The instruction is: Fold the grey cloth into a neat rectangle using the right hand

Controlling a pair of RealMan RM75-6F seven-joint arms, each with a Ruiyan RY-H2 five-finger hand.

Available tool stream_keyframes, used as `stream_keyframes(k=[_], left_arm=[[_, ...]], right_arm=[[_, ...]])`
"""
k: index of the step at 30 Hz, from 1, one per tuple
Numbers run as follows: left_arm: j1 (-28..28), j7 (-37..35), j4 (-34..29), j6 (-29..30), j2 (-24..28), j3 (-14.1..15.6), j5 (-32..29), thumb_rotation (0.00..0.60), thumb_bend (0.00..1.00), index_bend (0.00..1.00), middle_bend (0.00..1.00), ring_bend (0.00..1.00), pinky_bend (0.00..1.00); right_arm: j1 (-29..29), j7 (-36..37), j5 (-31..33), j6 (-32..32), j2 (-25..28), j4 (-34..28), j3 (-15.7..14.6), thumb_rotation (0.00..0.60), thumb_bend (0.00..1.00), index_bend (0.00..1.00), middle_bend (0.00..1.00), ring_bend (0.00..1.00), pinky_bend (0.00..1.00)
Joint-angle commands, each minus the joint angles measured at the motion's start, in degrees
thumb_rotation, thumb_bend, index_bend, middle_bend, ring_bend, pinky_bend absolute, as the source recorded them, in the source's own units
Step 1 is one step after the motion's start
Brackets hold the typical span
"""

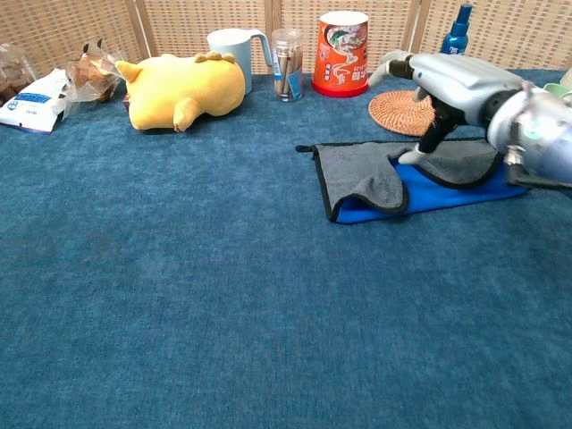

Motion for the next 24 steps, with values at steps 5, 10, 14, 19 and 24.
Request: stream_keyframes(k=[5,10,14,19,24], left_arm=[[0.04,0.45,-0.16,0.02,-0.1,0.03,0.18,0.6,0.24,0.08,0.0,0.0,0.07],[0.12,0.63,-0.24,0.13,-0.11,0.04,0.17,0.6,0.24,0.08,0.0,0.0,0.07],[0.07,0.73,-0.29,-0.03,-0.2,-0.05,-0.11,0.6,0.24,0.08,0.0,0.0,0.07],[0.03,1.13,-0.49,-0.24,-0.32,0.08,0.16,0.6,0.24,0.08,0.0,0.0,0.07],[0.17,1.45,-0.63,-0.07,-0.37,0.12,0.24,0.6,0.24,0.08,0.0,0.0,0.07]], right_arm=[[-3.28,1.12,-7.03,3.0,4.06,-3.17,-5.64,0.6,0.07,0.22,0.0,0.05,0.27],[-4.38,1.86,-8.8,3.97,4.13,0.2,-7.01,0.6,0.07,0.22,0.0,0.05,0.27],[-5.15,2.4,-10.44,4.77,4.13,3.53,-8.08,0.6,0.09,0.22,0.0,0.05,0.27],[-5.6,2.58,-14.4,7.05,2.81,10.97,-9.64,0.6,0.1,0.22,0.0,0.06,0.28],[-6.32,5.3,-15.96,7.52,1.03,17.23,-10.55,0.6,0.1,0.22,0.0,0.07,0.29]])
